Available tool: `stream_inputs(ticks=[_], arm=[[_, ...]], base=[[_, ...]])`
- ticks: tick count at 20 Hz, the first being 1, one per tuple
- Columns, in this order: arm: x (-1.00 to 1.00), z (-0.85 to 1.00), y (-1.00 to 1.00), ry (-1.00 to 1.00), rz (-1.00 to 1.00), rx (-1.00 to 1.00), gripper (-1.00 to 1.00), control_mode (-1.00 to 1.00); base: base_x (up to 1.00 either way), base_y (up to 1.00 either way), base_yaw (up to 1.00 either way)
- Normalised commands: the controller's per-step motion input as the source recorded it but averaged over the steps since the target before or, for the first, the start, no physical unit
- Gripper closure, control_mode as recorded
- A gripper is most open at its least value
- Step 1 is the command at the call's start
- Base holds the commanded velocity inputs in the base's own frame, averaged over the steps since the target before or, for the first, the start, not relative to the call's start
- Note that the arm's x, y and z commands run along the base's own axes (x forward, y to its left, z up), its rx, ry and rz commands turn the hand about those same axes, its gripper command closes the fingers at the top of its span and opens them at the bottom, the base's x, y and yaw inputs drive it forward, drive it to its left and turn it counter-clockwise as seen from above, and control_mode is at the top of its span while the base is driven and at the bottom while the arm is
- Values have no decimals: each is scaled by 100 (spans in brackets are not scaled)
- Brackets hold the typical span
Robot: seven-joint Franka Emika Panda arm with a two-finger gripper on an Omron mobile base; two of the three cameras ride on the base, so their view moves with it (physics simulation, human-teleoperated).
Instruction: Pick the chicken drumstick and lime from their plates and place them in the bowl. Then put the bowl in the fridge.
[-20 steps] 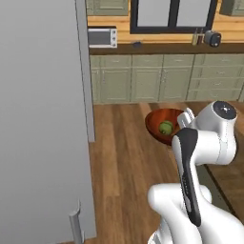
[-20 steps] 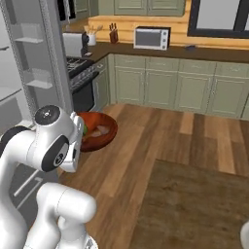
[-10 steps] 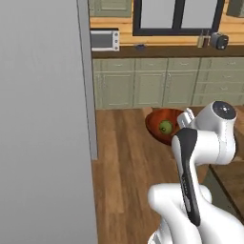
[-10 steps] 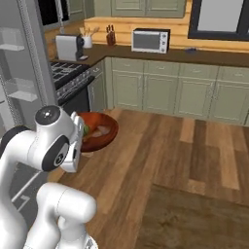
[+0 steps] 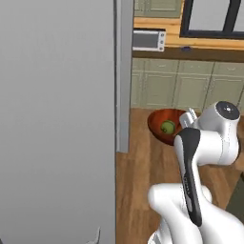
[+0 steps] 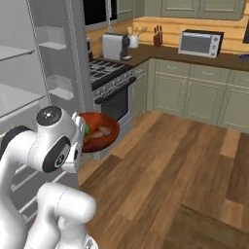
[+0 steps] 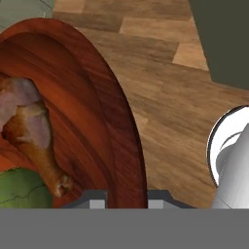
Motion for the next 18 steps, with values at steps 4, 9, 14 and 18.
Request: stream_inputs(ticks=[4,9,14,18], arm=[[0,0,0,0,0,0,100,100],[0,0,0,0,0,0,100,100],[0,0,0,0,0,0,100,100],[0,0,0,0,0,0,100,100]], base=[[70,-8,30],[59,-10,46],[56,-52,36],[55,-65,34]])
